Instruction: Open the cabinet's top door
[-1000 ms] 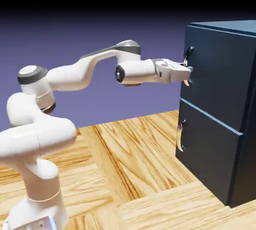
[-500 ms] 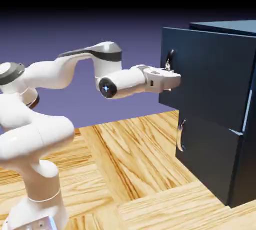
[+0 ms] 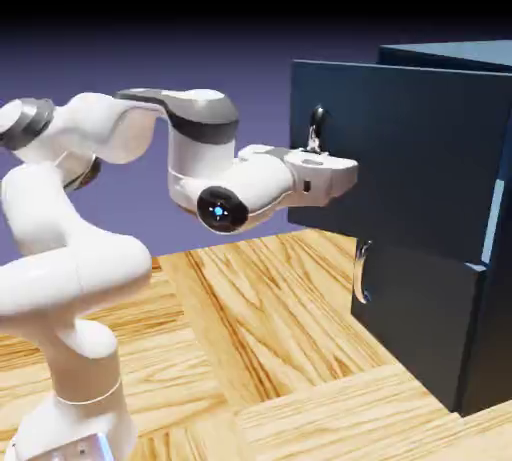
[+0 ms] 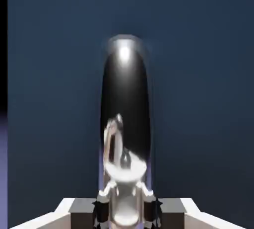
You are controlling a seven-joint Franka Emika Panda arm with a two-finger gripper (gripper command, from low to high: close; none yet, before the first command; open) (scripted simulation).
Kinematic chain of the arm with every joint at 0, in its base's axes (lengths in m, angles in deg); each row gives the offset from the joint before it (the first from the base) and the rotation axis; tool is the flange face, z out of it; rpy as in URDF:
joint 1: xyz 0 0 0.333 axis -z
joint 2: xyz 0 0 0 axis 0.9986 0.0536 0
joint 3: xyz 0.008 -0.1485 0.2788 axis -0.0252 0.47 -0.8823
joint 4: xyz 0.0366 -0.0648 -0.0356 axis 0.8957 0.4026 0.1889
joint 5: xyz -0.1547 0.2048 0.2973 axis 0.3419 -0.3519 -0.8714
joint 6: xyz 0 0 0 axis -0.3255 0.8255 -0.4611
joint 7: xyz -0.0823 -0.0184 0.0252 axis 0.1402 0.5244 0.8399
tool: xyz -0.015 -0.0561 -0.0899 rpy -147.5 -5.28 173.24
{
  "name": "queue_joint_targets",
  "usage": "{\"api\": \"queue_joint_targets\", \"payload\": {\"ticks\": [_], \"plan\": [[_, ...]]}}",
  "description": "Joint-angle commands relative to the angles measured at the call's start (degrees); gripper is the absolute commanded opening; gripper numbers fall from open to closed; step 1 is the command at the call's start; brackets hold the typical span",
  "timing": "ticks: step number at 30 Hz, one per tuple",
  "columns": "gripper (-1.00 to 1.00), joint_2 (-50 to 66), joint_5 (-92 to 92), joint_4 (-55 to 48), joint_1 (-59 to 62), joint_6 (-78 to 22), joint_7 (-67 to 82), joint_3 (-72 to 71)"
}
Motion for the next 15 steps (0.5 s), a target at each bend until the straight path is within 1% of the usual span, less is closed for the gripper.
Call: {"api": "queue_joint_targets", "payload": {"ticks": [1, 5, 9, 15], "plan": [[-1.0, 1.3, 1.7, -0.3, 1.5, -2.4, 1.1, 0.7], [-1.0, 7.4, 9.8, -3.0, 8.6, -12.4, 6.6, 2.6], [-1.0, 15.2, 19.6, -8.0, 16.8, -21.4, 13.8, 2.5], [-1.0, 27.6, 34.3, -18.0, 27.4, -28.9, 24.6, -1.3]]}}
